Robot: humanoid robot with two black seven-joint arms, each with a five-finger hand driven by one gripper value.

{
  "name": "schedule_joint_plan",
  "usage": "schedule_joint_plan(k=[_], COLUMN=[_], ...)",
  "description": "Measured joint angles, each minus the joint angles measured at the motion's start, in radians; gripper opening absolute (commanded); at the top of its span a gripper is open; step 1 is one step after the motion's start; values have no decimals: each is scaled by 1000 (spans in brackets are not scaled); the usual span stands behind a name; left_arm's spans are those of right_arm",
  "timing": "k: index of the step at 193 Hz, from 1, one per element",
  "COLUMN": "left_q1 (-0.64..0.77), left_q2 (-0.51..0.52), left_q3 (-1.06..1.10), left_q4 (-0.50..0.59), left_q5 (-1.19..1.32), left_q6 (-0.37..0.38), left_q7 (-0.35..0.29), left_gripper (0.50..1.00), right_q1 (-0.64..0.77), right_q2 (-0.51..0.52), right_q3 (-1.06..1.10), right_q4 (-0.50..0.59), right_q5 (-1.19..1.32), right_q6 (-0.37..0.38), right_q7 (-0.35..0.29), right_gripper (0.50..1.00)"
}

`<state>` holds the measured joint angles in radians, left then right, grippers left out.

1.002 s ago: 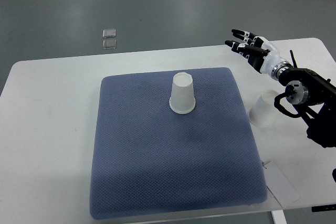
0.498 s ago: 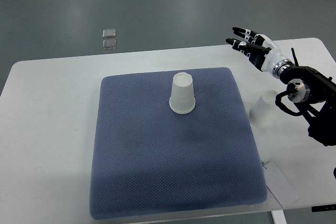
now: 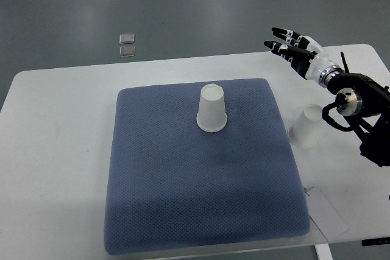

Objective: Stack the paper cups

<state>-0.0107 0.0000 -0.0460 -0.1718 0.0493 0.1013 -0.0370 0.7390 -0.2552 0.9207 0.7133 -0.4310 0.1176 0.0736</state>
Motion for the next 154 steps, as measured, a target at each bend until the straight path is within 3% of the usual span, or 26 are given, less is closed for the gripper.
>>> schedule_joint_plan(k=[125,154], left_q1=[0,0], left_q2=[0,0], left_q3=[0,0], left_q4=[0,0], left_q5=[0,0], left_q6=[0,0], left_q7=[0,0], left_gripper=[1000,1000], right_q1=[-1,0], right_q2=[-20,-77], right_q3=[-8,-21], right_q4=[19,49], right_q5=[0,-2], right_q6=[5,59], right_q7=[0,0], right_gripper=[903,901])
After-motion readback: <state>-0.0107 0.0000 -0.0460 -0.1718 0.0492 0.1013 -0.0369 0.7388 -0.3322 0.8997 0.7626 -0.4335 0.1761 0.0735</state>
